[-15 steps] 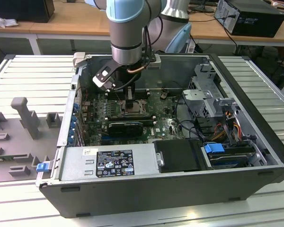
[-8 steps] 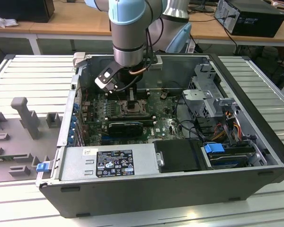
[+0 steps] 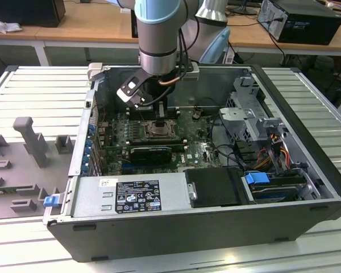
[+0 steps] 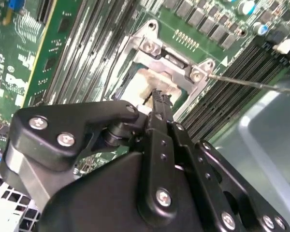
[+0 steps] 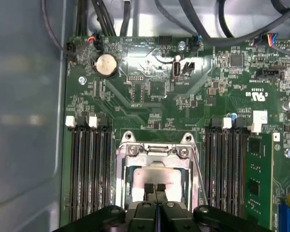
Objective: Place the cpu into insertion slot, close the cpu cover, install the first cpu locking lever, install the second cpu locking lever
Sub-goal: 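Close the cpu cover, then install the first cpu locking lever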
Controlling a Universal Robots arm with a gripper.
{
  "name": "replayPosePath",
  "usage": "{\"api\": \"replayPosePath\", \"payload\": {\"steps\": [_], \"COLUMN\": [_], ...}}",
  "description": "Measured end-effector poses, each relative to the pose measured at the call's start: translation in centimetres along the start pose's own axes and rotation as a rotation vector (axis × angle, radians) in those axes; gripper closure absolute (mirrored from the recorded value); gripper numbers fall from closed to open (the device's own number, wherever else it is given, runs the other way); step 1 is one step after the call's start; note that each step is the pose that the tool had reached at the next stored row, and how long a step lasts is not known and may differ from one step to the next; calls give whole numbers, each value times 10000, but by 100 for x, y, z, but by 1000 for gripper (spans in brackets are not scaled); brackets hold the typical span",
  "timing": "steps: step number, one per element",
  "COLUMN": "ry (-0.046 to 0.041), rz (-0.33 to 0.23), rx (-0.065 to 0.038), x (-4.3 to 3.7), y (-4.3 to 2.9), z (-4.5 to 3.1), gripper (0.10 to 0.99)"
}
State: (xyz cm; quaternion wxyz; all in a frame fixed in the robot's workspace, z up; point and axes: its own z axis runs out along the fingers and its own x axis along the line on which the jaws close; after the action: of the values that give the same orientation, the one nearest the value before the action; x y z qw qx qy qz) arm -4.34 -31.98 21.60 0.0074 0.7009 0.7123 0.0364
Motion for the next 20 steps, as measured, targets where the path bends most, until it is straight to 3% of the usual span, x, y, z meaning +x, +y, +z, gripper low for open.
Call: {"api": "replayPosePath", "payload": {"steps": [9, 20], "ry": [18, 18], "rz": [2, 1], "rx": [11, 11], "x": [0, 8], "y": [20, 34], "z": [0, -210], "gripper": [980, 980]}}
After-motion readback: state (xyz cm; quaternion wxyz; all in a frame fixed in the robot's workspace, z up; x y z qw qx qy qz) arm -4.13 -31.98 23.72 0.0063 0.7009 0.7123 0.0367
